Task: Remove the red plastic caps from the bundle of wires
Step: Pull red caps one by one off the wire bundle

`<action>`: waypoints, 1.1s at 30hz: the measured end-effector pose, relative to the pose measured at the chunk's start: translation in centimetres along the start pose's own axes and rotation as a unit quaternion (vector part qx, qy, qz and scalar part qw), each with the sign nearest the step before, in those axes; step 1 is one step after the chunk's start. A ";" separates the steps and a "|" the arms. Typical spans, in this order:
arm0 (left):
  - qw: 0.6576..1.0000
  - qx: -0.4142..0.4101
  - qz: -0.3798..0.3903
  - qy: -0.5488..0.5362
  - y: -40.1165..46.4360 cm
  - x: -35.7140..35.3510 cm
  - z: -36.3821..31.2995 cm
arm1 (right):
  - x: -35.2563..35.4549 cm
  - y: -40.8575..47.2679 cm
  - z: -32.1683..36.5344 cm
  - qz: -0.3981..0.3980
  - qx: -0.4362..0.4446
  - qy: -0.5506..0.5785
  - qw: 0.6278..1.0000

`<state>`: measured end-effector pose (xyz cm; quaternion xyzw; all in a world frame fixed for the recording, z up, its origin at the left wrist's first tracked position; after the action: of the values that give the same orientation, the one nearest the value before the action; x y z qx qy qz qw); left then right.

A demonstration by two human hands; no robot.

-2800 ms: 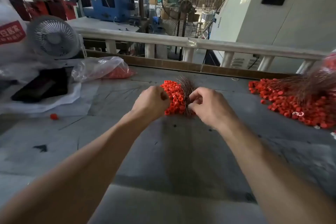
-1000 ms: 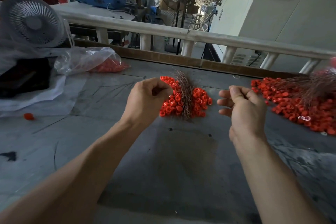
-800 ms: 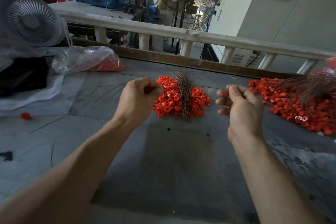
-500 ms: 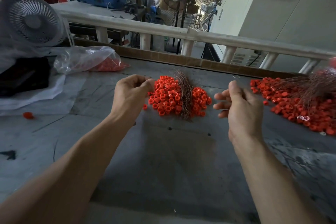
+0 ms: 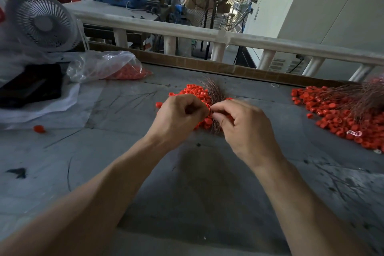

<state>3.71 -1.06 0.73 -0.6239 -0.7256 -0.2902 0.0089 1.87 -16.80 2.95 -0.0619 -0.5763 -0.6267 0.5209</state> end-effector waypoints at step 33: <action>0.969 -0.019 -0.028 0.243 1.0 1.6 2.5 | -1.1 -1.2 -4.0 -0.030 -0.227 0.169 0.959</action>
<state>5.18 1.55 -0.33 -0.5137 -0.7135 -0.4468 0.1654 3.56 -19.54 0.08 -0.0542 -0.3243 -0.7574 0.5642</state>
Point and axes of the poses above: each hand's wrist, its own y-axis towards the middle knuckle, its own x-axis out of the back of the hand, z = x × y, the point moved 5 cm from there along y, towards the middle knuckle, and after that the axes turned 5 degrees about -z, right-handed, at the moved point
